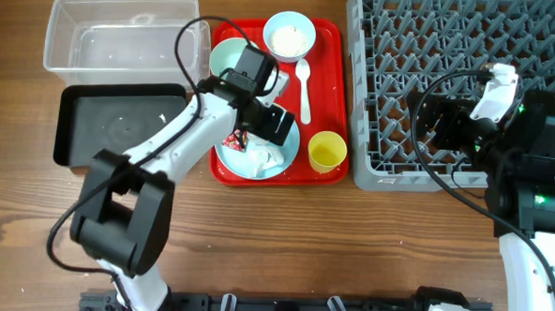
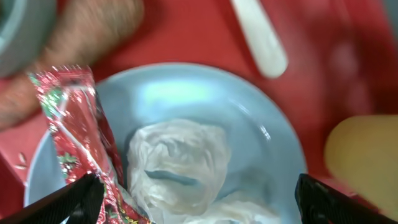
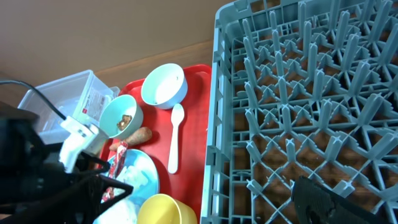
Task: Sort waste into correct bins and load items into the dishwasher rack
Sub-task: 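Reach the left gripper to the blue plate and grasp the red wrapper, then carry the red wrapper left and drop it into the clear bin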
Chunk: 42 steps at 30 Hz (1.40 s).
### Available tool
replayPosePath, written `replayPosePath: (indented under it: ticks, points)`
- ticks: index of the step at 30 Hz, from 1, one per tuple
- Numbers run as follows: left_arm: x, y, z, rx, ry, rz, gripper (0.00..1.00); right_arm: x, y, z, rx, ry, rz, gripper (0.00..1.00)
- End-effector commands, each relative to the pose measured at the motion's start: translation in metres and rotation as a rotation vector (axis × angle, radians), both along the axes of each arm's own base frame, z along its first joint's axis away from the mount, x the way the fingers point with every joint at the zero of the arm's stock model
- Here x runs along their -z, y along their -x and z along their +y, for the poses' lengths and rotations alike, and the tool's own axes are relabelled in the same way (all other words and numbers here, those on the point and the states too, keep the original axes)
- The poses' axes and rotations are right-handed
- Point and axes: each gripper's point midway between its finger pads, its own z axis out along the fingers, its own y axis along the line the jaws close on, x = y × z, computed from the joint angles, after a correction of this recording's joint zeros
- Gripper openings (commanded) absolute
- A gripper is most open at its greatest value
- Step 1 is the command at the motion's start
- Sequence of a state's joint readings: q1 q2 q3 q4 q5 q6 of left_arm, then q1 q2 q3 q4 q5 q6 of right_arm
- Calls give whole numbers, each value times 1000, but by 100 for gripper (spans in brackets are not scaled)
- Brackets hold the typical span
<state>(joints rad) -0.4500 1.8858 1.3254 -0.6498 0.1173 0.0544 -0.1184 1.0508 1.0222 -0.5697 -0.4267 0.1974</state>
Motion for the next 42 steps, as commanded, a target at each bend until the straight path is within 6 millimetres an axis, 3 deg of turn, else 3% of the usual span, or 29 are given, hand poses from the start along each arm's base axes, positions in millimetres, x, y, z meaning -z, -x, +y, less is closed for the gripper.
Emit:
replayPosePath:
  ticks: [1,8,13,15,18,19,20,23,25,27,31,34,38,42]
  points:
    - [8,-2,6,32,-33,10,100,-7,-1,5,-17,-21,-9,100]
    - [41,5,26,4,-81,115,100,-7,-1,5,-16,-21,-9,100]
    - [45,11,28,17,-90,141,97,-7,-1,5,-16,-21,-9,100]
    - [45,10,28,17,-89,138,82,-7,-1,5,-16,-21,-9,100]
    - [45,10,28,17,-89,139,24,-7,-1,4,-16,-20,-11,100]
    - [45,10,28,17,-90,140,11,-7,-2,4,-16,-20,-12,100]
    - [45,10,28,17,-90,139,4,-7,-2,4,-16,-20,-13,100]
    - [41,9,27,13,-84,131,4,-7,-2,4,-14,-18,-13,100]
    - [27,7,26,-14,-72,124,4,-7,-2,4,-14,-18,-13,100]
    - [-6,0,23,-19,-50,100,4,-7,-2,4,-14,-18,-13,100]
    - [-104,-35,26,-63,2,-67,4,-9,-3,4,-14,-18,-20,100]
    - [-155,-63,48,-147,1,-215,4,-10,-3,4,-14,-17,-24,100]
    - [-177,-97,113,-348,-76,-344,4,-9,-3,4,-14,-17,-23,100]
    - [-159,-133,184,-522,-98,-379,4,-10,-3,4,-14,-17,-24,100]
